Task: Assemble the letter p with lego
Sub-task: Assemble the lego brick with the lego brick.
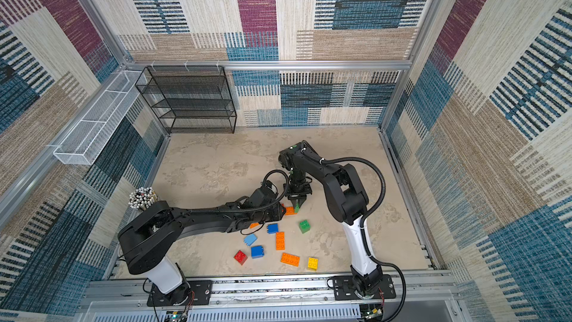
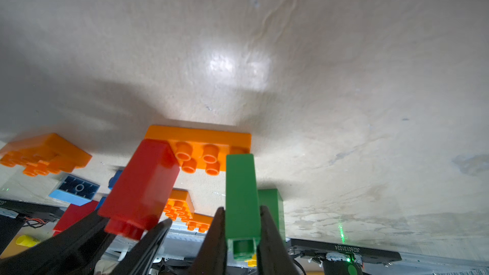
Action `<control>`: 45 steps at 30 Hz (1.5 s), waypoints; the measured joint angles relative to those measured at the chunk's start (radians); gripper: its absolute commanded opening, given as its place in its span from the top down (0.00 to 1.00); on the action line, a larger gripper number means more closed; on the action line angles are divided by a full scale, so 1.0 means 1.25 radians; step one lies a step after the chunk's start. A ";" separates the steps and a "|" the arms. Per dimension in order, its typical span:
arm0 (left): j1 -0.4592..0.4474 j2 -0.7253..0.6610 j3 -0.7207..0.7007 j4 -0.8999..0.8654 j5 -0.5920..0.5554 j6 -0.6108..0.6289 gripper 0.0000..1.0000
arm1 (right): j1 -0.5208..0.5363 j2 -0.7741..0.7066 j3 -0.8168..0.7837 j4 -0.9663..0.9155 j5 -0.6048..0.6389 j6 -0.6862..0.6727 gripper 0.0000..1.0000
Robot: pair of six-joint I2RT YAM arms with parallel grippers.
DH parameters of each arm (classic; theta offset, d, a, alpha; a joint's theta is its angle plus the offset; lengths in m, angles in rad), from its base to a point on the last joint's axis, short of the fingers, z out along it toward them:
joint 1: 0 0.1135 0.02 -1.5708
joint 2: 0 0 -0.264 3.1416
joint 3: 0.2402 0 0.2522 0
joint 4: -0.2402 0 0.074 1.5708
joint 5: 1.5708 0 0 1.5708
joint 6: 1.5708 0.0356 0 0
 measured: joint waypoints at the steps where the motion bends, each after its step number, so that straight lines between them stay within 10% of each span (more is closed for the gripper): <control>1: 0.000 0.001 0.001 -0.002 0.000 0.001 0.74 | 0.000 0.003 0.002 -0.003 -0.001 0.000 1.00; 45: -0.036 -0.020 0.002 -0.053 -0.039 0.014 0.73 | 0.006 -0.061 -0.132 0.084 -0.086 0.114 1.00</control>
